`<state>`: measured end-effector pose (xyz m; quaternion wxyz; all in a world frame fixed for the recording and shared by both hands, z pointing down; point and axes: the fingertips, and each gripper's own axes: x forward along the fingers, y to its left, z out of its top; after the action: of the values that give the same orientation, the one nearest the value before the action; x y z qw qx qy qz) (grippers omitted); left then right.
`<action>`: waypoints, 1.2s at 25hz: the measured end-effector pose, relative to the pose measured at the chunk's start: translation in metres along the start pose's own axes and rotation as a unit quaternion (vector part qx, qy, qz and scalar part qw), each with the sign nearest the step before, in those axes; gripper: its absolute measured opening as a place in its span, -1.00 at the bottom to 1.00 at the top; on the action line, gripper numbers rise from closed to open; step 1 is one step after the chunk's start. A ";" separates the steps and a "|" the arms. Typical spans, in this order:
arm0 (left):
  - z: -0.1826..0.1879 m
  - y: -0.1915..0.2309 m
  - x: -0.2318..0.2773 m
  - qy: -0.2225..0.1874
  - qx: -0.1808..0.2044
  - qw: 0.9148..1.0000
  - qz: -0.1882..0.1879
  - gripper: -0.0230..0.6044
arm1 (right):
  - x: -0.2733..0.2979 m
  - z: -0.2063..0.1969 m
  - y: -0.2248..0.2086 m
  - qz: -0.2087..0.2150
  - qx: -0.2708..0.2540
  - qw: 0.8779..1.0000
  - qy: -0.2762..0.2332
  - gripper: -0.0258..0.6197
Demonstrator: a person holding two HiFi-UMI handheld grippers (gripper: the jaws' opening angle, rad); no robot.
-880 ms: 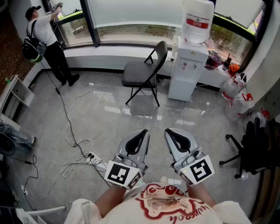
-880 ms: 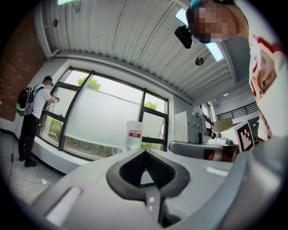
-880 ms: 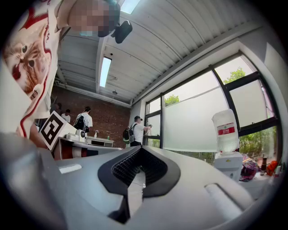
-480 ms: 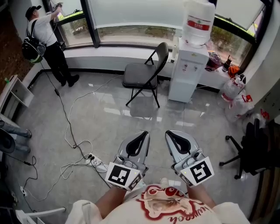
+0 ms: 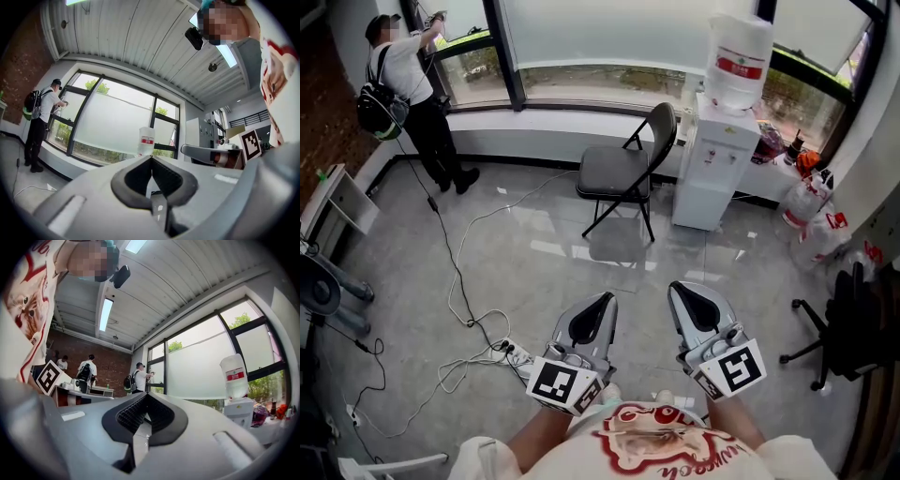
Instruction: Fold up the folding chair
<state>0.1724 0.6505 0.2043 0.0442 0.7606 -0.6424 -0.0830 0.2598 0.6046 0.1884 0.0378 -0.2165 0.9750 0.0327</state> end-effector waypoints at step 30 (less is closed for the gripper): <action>-0.009 0.135 0.220 0.018 0.007 1.000 0.012 -0.91 | 0.180 -0.036 -0.194 -0.008 0.020 1.000 -0.021 -0.84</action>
<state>0.0790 0.4107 0.2218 0.0511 0.7544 -0.6512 -0.0643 0.1774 0.3505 0.1990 0.0627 -0.2229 0.9727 0.0178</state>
